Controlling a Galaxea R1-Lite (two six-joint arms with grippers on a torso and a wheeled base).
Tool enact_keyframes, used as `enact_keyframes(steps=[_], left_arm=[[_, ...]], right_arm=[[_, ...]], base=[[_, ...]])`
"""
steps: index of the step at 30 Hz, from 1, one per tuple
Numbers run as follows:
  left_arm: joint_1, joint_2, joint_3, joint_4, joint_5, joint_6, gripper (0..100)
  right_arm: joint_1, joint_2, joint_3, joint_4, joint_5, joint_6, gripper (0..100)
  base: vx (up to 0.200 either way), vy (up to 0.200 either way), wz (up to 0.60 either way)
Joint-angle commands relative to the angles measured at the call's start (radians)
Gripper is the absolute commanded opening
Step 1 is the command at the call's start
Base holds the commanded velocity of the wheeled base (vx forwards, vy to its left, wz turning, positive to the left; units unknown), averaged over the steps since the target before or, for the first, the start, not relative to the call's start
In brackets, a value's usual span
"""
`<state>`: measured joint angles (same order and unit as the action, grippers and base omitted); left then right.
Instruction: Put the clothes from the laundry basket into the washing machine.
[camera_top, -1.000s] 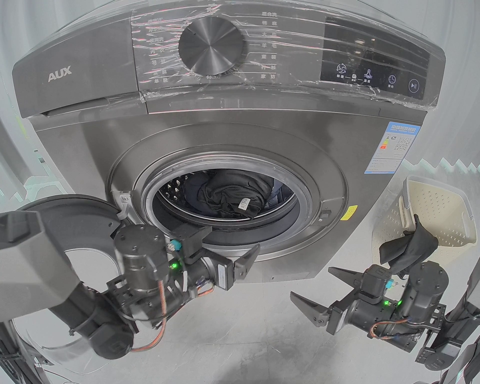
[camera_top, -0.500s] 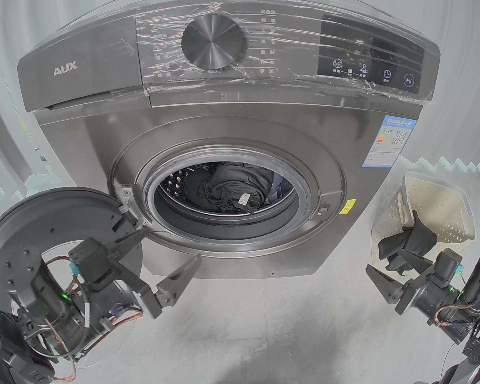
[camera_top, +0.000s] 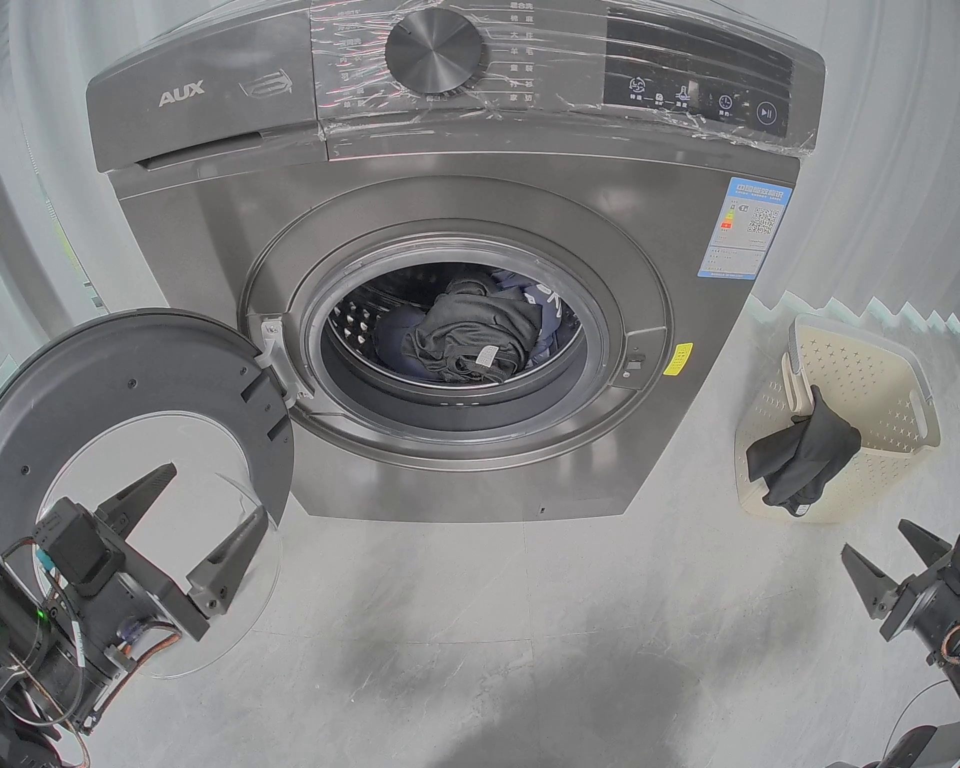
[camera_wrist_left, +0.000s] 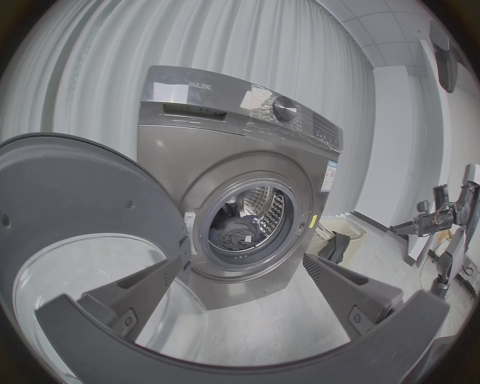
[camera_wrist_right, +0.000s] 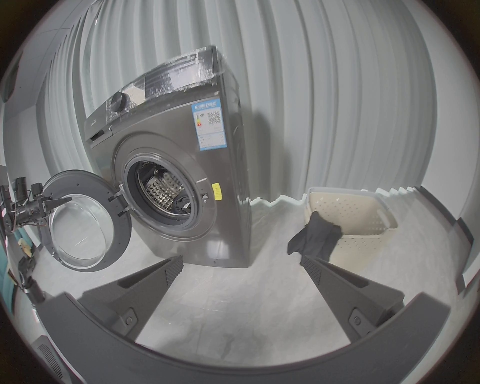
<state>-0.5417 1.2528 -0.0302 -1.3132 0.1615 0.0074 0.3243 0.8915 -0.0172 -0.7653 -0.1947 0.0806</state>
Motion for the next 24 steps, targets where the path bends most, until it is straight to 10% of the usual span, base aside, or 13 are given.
enact_keyframes(steps=[1,16,24], left_arm=[[0.037,-0.171,0.030,0.068,0.027,-0.011,100],[0.097,-0.665,0.030,0.695,0.010,0.003,100],[0.244,-0.955,0.030,0.959,-0.096,0.003,100]], right_arm=[[-0.154,-0.293,0.017,0.146,0.000,-0.055,100],[-0.329,-0.891,-0.023,0.804,0.158,-0.084,100],[-0.326,-0.891,-0.020,0.798,0.086,-0.075,100]], base=[[0.000,-0.200,0.00],[0.000,-0.200,0.00],[0.000,-0.200,0.00]])
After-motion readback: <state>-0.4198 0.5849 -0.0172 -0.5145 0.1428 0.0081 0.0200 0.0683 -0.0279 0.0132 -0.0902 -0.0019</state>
